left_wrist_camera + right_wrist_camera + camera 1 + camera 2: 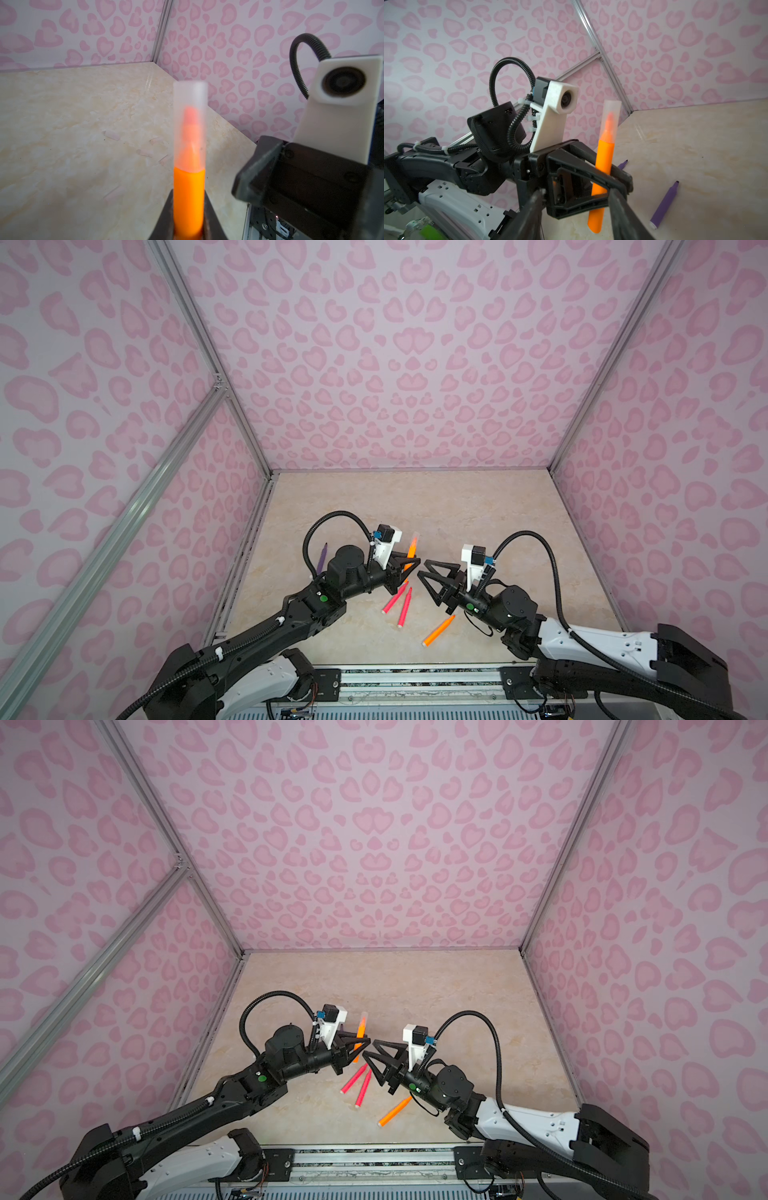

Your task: Insert the pens into the pen caps

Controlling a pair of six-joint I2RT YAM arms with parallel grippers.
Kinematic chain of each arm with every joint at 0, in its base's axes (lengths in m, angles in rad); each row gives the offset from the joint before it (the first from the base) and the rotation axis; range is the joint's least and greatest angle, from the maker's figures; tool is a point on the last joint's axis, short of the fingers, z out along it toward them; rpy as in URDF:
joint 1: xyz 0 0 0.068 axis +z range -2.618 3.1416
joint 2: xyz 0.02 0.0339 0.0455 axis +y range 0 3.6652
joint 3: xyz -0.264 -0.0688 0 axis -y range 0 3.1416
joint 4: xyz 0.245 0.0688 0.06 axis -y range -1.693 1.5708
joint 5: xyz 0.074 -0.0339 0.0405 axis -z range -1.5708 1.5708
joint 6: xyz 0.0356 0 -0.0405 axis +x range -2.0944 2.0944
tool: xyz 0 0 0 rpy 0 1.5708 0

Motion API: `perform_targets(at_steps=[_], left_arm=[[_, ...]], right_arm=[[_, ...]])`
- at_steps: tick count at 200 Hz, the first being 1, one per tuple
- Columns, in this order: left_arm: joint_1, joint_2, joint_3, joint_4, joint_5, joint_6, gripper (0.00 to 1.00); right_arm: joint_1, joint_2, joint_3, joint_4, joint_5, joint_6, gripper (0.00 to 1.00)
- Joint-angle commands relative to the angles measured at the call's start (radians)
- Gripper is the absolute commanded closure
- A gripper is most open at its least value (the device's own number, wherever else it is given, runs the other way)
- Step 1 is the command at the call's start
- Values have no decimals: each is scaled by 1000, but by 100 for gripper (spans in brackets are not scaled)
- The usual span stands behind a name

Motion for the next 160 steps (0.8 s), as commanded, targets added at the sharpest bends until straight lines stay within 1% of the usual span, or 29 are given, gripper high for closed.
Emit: perform_targets(at_steps=[1,12,21,36,51,86,139,151,160], left_arm=[[1,14,21,16,-7,20,96],[-1,21,26,11,-14,24,96],[0,29,31,4,-21,26,96],[-1,39,38,-11,-42,30,96],[-1,47,44,-24,-58,37,96],[-7,67,65,-55,-83,49,96],[-12,85,76,-64,-96,55,96],[-15,91,77,-67,-98,58,96],[-17,93,80,-68,-99,61,96]], right_arm=[[-23,-59,63,-260,156,3,34],[-41,-59,103,-307,152,19,33],[-52,-44,142,-359,171,43,33],[-67,0,208,-449,210,92,34],[-80,59,260,-491,232,132,35],[-123,169,353,-491,111,159,36],[-132,202,433,-513,79,144,37],[-140,219,453,-534,74,148,42],[-145,233,468,-549,67,154,47]])
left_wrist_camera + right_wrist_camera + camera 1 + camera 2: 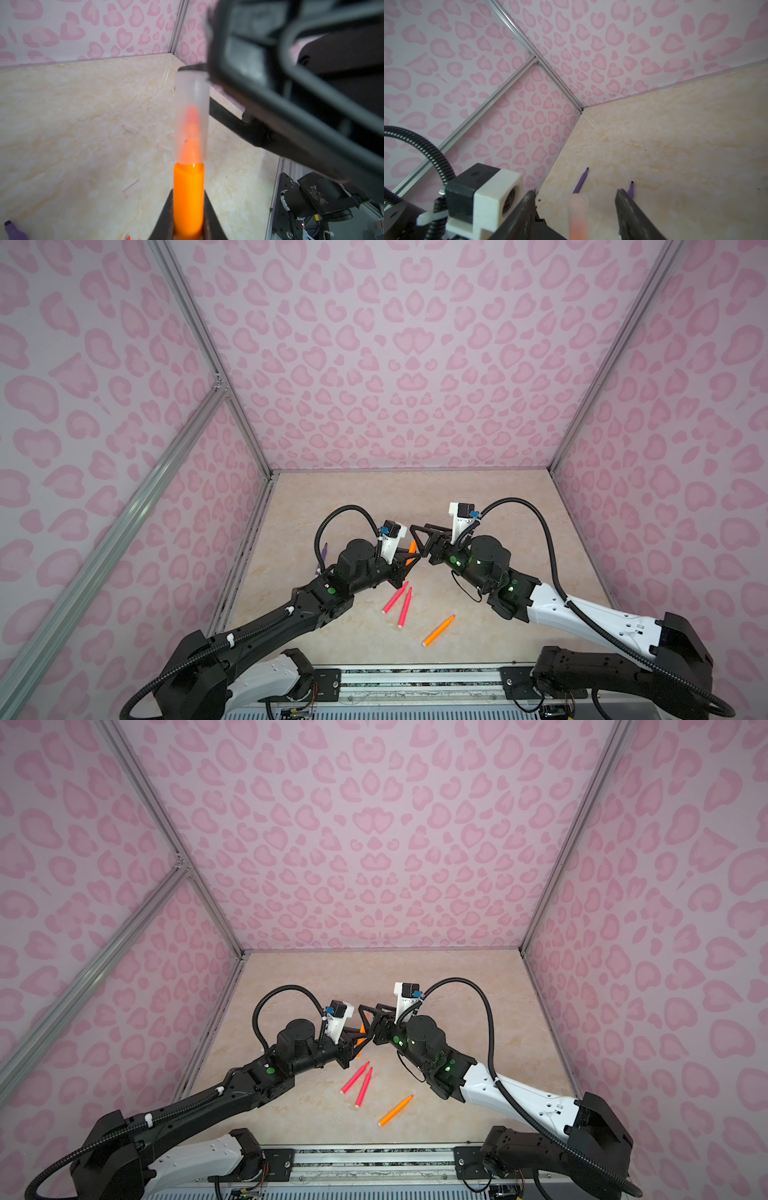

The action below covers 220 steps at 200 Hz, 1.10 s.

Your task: Insert the pens into the pen caps

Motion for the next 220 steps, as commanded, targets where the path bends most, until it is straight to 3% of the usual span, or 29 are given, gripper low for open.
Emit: perform_targets(at_steps=[1,15,29,124,153,192,220], left_arm=[[-5,8,17,-1,-2,16,96],[-10,12,21,-5,-5,22,96],[-13,12,21,-7,-10,23,96],[-33,19,30,-17,-19,41,96],[-37,25,35,-20,-21,43,96],[-36,26,36,-18,-20,41,96],[-36,23,29,-8,-14,35,96]], right_arm=[[-12,27,29,-43,-27,8,48],[-23,49,43,-46,-50,22,57],[-26,65,53,-49,-62,32,60],[-47,74,83,-57,-88,19,54],[-56,79,104,-76,-113,18,66],[-58,78,106,-84,-130,9,92],[-58,65,78,-67,-141,8,98]])
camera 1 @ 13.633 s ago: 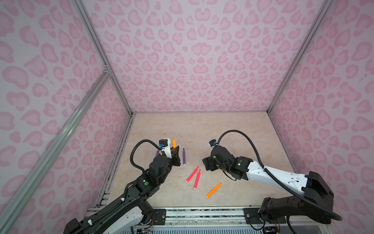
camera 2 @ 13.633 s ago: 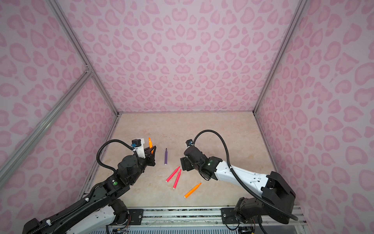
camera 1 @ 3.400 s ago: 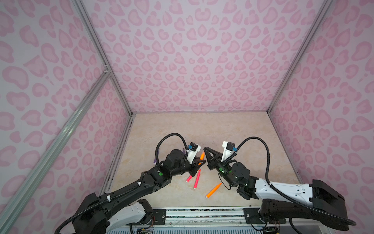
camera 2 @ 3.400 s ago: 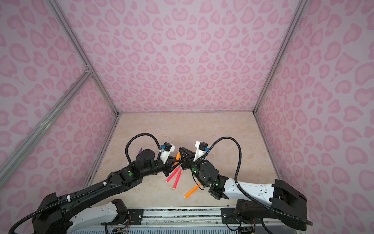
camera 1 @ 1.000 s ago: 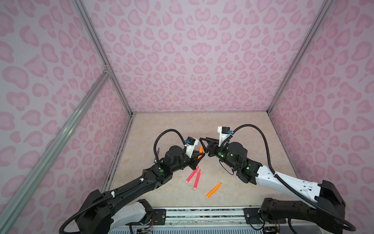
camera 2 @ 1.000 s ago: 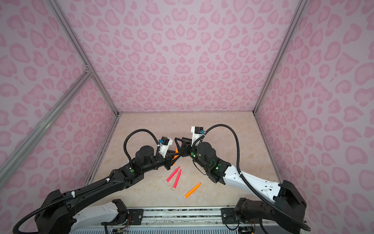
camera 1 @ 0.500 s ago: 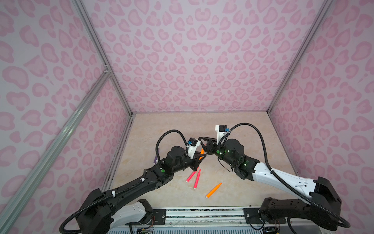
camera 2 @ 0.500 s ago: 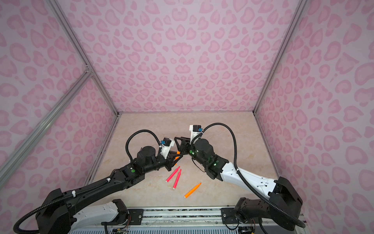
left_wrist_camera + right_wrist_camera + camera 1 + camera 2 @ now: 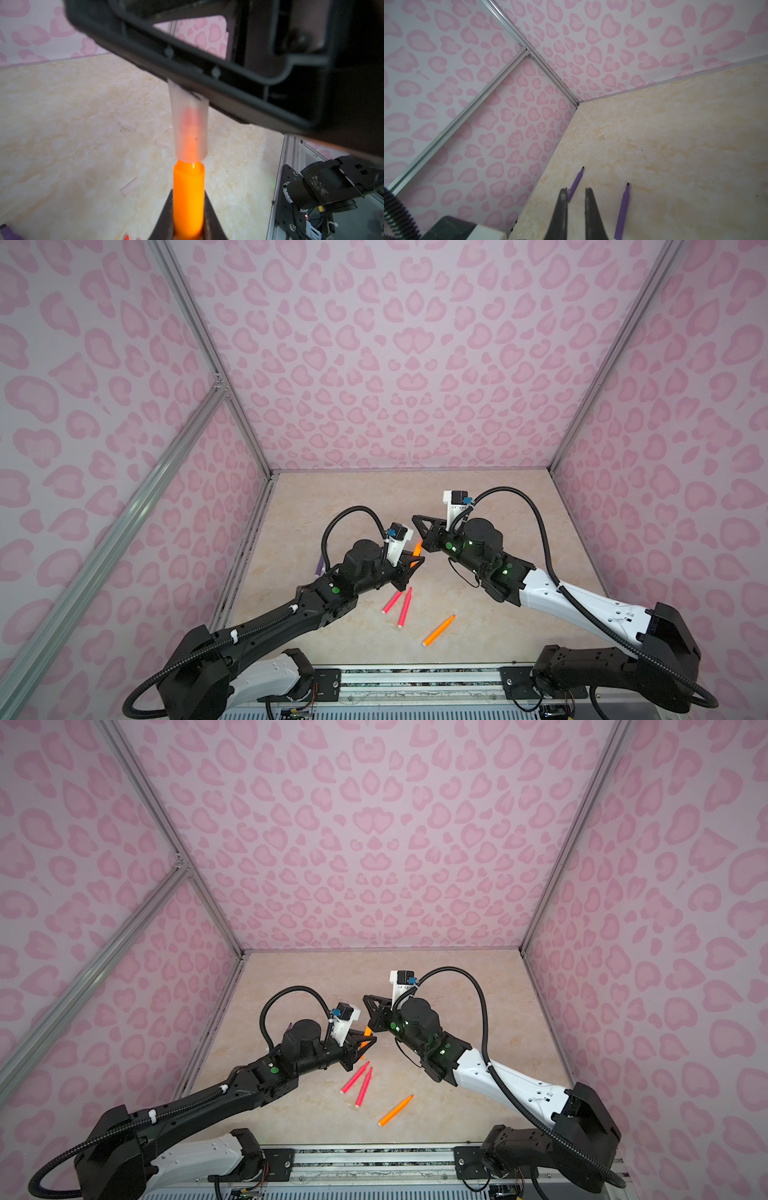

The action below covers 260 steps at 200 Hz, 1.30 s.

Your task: Insert the pens into the pen caps

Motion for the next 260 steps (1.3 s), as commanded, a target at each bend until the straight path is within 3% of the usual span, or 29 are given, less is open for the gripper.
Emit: perform_targets(at_steps=[1,40,67,117,160,208,260], left_arm=[[-1,0,7,20,7,-1,96],[-1,3,3,33,17,-11,96],[6,-3,-9,55,44,-26,96],[67,-18,-29,90,114,-82,96],[73,-49,-50,113,127,-89,96],[78,-69,-70,119,73,-96,96],[79,-83,-68,98,42,-82,96]], right_arm=[[3,-9,-24,25,-48,0,98],[3,-3,-86,125,-83,61,100],[10,27,-89,189,-162,27,100],[127,10,-89,107,-52,-222,100],[116,-19,-95,-23,-88,-313,100],[53,-72,-196,-27,-61,-193,100],[75,-32,-210,21,-106,-78,100]])
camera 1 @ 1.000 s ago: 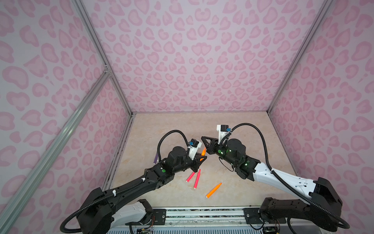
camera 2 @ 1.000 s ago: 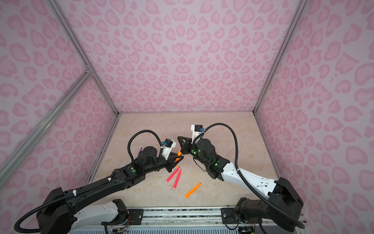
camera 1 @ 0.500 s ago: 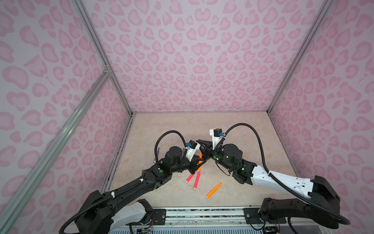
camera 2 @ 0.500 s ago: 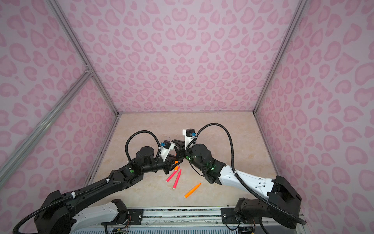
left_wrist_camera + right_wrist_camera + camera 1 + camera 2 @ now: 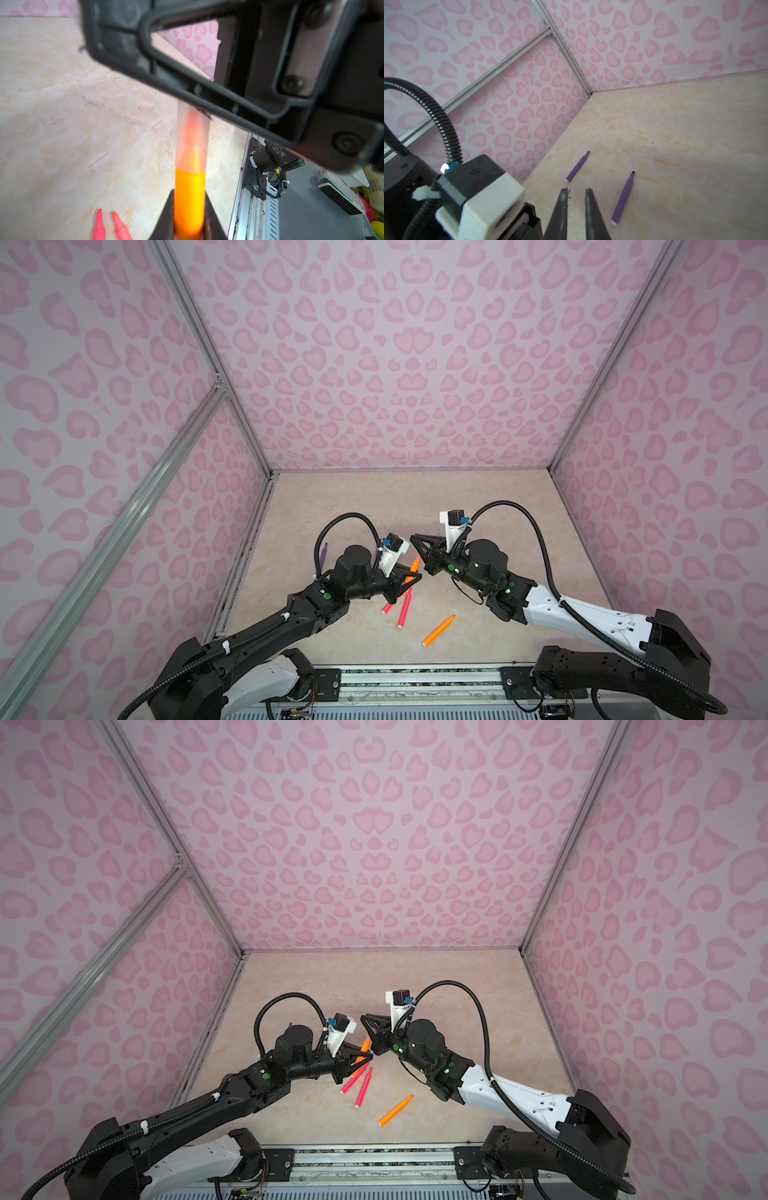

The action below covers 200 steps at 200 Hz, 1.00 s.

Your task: Insert the pens into the pen caps

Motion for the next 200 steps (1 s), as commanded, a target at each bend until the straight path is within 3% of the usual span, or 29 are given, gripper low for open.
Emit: perform_targets(at_steps=[1,59,123,200], left_arm=[[18,-4,13,140,-168,-47,96],[38,-12,13,115,-206,-60,96],[44,-40,11,68,-314,-53,96],[91,-55,-26,126,-245,-108,96]], right_arm=[[23,29,-19,-133,-50,38,100],[92,57,-9,-190,21,41,100],[199,148,72,-395,210,104,100],[226,116,5,-273,236,142,100]])
